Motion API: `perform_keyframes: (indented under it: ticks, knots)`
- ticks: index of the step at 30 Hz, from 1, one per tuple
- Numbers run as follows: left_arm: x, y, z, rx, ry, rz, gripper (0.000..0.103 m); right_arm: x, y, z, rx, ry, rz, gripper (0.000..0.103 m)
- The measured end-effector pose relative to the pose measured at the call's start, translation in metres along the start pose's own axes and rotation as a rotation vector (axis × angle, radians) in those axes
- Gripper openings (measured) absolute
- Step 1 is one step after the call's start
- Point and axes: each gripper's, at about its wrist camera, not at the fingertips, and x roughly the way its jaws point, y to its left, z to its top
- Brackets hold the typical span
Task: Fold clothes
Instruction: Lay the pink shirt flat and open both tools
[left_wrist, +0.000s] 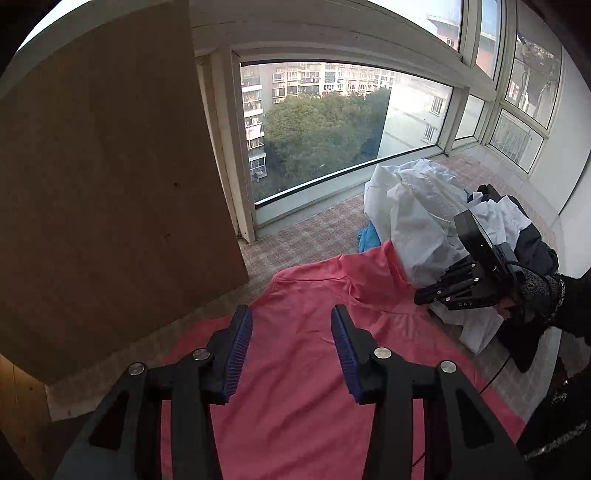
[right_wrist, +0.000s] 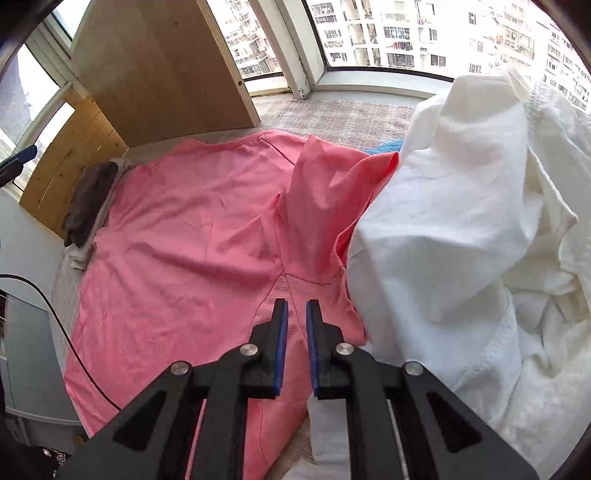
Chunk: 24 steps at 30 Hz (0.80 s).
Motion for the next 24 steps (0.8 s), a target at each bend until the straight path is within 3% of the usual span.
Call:
perform_keyframes:
  ticks: [1,4,5,7,10,13,17,21,24]
  knots:
    - [-0.024,0.003,-0.025,-0.049,-0.004,0.046,0.042,0.000,0.010,0.000,-0.013,-0.005,0.017,0.023]
    - [-0.094,0.014,-0.105,-0.185,-0.009,0.158,0.043,0.001,0.044,0.000,-0.082,-0.022,0.063,0.024]
    - [-0.114,0.012,-0.134,-0.235,-0.003,0.197,0.047,0.002,0.057,0.001,-0.110,-0.022,0.076,0.024]
    - [-0.142,0.000,-0.189,-0.322,0.028,0.270,0.052,0.007,0.086,0.008,-0.160,-0.019,0.101,0.024]
    - [-0.172,-0.012,-0.275,-0.477,0.074,0.315,0.052,0.014,0.124,0.016,-0.205,-0.013,0.149,0.025]
    - [-0.170,-0.031,-0.344,-0.605,0.120,0.268,0.052,0.019,0.162,0.020,-0.251,-0.003,0.167,0.030]
    - [-0.143,-0.051,-0.400,-0.613,0.197,0.201,0.052,0.026,0.213,0.017,-0.315,0.007,0.162,0.031]
    - [-0.110,-0.044,-0.425,-0.581,0.255,0.167,0.052,0.029,0.259,0.013,-0.360,0.013,0.127,0.031]
    - [-0.102,-0.034,-0.437,-0.568,0.250,0.133,0.052,0.030,0.288,-0.003,-0.391,0.069,0.168,0.031]
